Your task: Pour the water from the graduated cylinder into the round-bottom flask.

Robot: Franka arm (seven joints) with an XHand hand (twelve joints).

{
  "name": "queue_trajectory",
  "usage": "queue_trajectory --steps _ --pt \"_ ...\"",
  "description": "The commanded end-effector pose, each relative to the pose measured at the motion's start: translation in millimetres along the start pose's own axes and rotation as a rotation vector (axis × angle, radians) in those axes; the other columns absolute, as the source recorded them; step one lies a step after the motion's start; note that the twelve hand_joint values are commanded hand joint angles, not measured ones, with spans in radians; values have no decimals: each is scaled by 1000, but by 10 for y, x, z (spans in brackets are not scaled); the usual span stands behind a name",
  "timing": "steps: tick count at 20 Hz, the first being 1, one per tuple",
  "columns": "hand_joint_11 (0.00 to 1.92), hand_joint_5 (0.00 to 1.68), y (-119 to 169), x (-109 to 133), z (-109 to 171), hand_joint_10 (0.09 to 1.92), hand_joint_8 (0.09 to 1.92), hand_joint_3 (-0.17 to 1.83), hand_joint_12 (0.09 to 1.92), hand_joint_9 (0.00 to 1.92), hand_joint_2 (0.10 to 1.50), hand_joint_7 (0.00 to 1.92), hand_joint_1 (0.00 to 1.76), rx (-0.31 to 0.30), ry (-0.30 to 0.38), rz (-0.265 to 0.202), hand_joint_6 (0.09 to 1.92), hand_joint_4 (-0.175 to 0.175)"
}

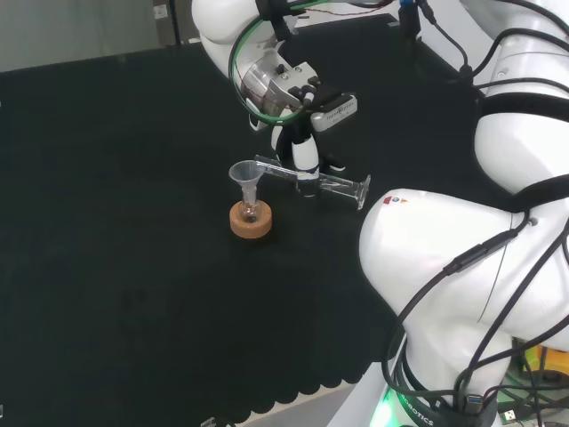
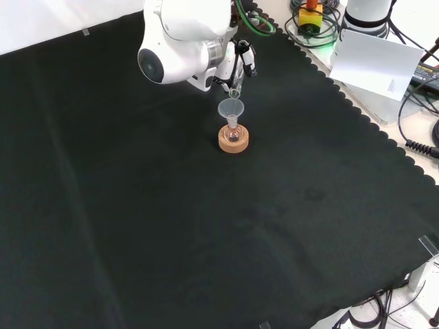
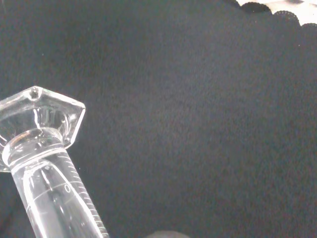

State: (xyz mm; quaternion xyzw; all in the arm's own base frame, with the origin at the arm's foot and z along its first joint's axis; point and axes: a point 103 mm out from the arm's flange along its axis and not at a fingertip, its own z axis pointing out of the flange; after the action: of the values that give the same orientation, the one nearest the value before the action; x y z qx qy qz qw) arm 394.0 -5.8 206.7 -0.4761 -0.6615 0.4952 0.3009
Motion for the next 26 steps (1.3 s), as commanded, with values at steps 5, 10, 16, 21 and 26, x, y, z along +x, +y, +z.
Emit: queue_trajectory --steps 5,10,16,21,26 --pt "1375 906 -33 -45 -24 87 411 -1 725 1471 1159 1217 1100 42 9 30 1115 -91" --pt "1376 907 -26 -29 -46 87 410 -1 724 1472 1158 1219 1101 62 12 33 1114 -92" --pt "1378 907 -47 76 -102 87 408 -1 723 1473 1158 1221 1101 82 19 45 1113 -93" --pt "1380 907 -43 9 -105 87 407 -1 722 1474 1158 1223 1102 103 23 38 1113 -93" --pt "1381 908 -83 -69 -82 87 406 -1 721 1477 1158 1225 1102 118 29 35 1112 -94"
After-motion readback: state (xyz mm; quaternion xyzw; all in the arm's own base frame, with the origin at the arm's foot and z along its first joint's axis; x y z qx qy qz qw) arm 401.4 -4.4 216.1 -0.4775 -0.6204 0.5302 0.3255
